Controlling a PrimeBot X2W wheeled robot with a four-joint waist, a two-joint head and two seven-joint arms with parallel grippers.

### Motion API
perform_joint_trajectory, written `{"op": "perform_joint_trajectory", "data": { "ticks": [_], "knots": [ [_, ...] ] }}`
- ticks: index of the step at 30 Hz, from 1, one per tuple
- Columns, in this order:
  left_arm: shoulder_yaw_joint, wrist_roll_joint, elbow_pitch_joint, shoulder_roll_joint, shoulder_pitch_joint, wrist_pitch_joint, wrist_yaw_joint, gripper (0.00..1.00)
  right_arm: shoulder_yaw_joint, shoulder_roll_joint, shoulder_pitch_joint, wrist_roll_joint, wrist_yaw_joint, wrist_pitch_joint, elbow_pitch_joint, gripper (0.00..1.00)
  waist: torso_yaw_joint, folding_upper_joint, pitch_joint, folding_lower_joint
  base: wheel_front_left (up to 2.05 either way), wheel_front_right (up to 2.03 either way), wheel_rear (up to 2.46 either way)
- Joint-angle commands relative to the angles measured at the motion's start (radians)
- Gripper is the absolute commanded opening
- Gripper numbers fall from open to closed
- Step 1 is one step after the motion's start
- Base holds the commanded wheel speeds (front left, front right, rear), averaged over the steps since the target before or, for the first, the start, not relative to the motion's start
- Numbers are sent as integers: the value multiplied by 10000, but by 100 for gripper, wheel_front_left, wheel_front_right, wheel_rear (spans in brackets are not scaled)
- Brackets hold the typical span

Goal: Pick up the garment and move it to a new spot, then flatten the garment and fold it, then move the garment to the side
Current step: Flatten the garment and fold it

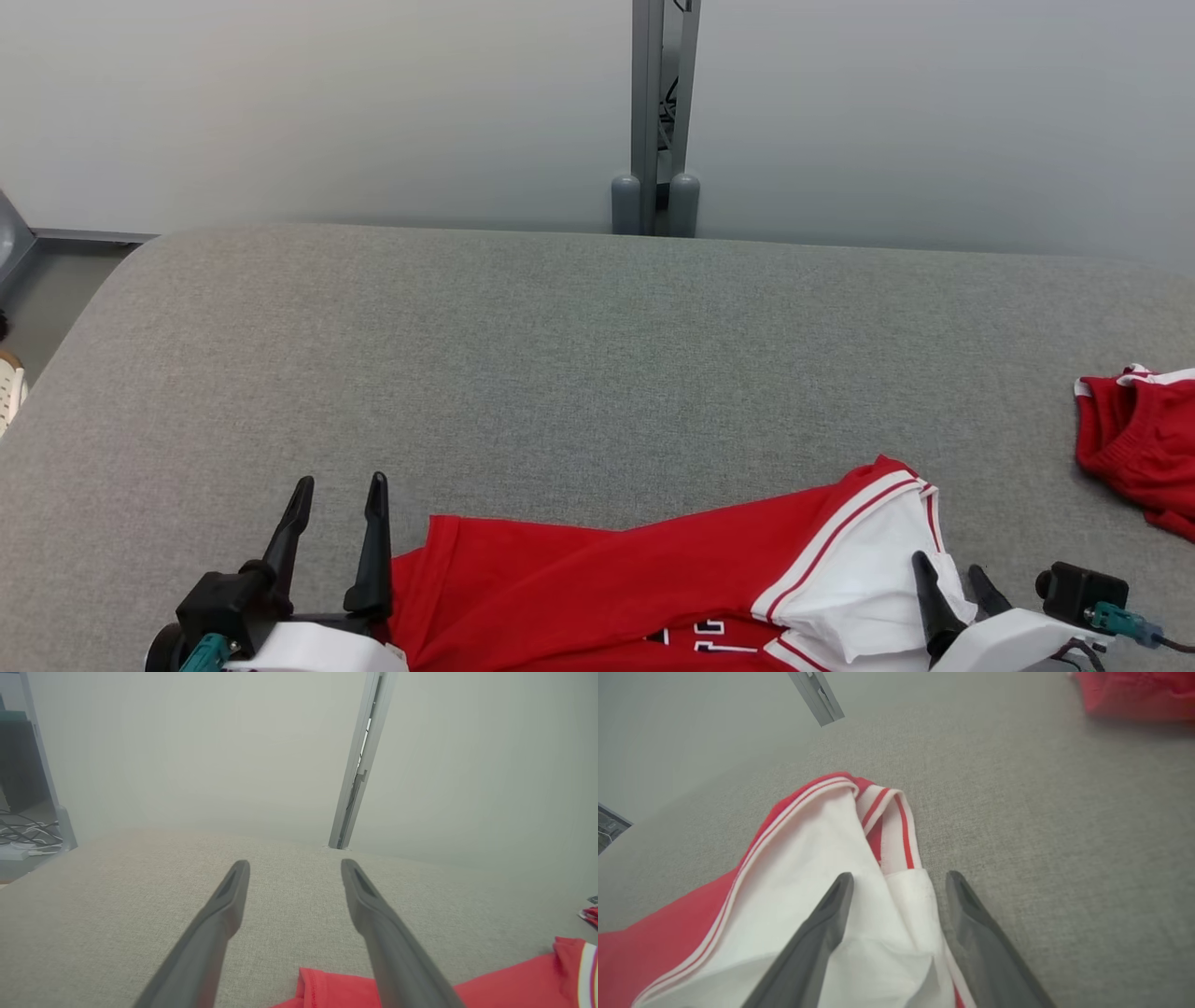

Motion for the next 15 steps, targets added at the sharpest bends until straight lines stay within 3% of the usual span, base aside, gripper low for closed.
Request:
{"op": "perform_joint_trajectory", "data": {
  "ticks": [1, 15],
  "knots": [
    [73, -112, 8, 33, -101, -36, 2, 100, 89, 27, -99, 137, 7, 143, 265, 100, 25, -1, 14, 0, 0, 0, 0],
    [117, -242, 50, 35, -161, -36, -25, 100, 944, 171, 55, 1700, 6, 1005, 886, 100, -5, -1, 65, 0, 0, 0, 0]
  ]
}}
